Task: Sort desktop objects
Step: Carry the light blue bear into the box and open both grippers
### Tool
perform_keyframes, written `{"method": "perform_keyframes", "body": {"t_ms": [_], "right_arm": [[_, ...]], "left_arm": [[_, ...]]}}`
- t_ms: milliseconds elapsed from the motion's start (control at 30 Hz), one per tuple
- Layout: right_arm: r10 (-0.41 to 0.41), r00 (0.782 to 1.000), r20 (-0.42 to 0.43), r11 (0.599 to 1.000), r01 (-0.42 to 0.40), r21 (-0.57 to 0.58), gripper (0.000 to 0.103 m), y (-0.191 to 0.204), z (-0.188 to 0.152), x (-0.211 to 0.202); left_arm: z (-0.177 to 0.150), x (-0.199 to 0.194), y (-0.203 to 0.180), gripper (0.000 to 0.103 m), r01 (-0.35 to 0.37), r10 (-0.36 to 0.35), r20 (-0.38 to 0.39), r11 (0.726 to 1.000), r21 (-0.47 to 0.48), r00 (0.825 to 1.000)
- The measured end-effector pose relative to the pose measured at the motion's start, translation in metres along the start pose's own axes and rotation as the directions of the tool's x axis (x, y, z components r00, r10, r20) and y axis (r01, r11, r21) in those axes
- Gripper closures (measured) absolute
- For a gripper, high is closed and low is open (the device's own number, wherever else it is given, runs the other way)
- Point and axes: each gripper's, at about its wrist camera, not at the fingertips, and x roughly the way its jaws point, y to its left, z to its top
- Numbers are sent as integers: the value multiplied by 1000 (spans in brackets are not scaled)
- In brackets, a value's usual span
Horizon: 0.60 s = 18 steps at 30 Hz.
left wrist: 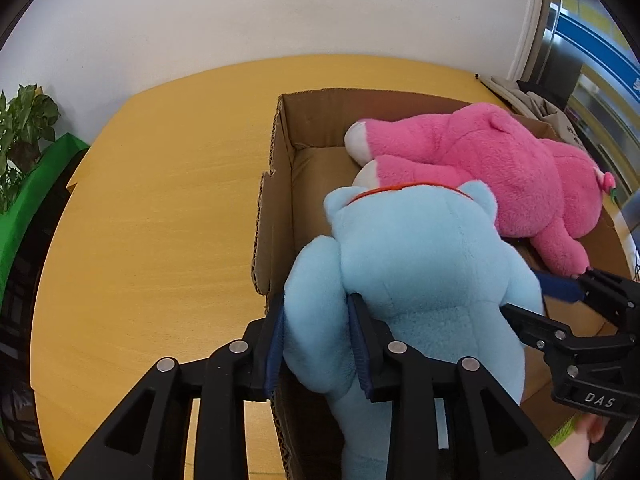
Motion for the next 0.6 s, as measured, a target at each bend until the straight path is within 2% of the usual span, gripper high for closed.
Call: {"method": "perform_keyframes", "body": {"t_ms": [33, 67, 133, 167, 200, 267, 333, 467, 600], "right_arm": [[-3, 1000, 10, 1000, 3, 14, 26, -6, -4, -7], [2, 1000, 21, 999, -3, 34, 17, -13, -7, -14], [20, 997, 74, 996, -26, 89, 16, -25, -16, -36], [12, 995, 104, 994, -23, 110, 14, -30, -22, -47], [-8, 991, 131, 992, -8, 124, 13, -33, -27, -58], [-39, 982, 187, 988, 9, 157, 0, -41, -39, -86], [-92, 965, 244, 985, 53, 161, 0, -45, -49, -112], [-172, 927, 333, 978, 122, 167, 0, -49, -65, -160], [-253, 893, 373, 967, 218, 133, 0, -44, -79, -194]], "left_arm": [[-1, -3, -6, 64, 3, -3, 2, 1000, -6, 1000], [-4, -13, -5, 58, 15, -15, 15, 1000, -20, 1000], [-6, -33, -14, 21, 0, 2, 73, 999, -38, 997], [-7, -43, -20, 16, -13, 18, 105, 999, -46, 994], [-13, -57, -25, 12, -8, 14, 131, 999, -48, 991], [-23, -85, -35, 8, 3, 6, 180, 999, -51, 984], [-34, -114, -45, 0, 14, -2, 229, 998, -54, 973], [-51, -149, -77, 0, 27, -13, 290, 999, -44, 957], [-67, -174, -108, 0, 16, 2, 343, 999, -50, 939]]}}
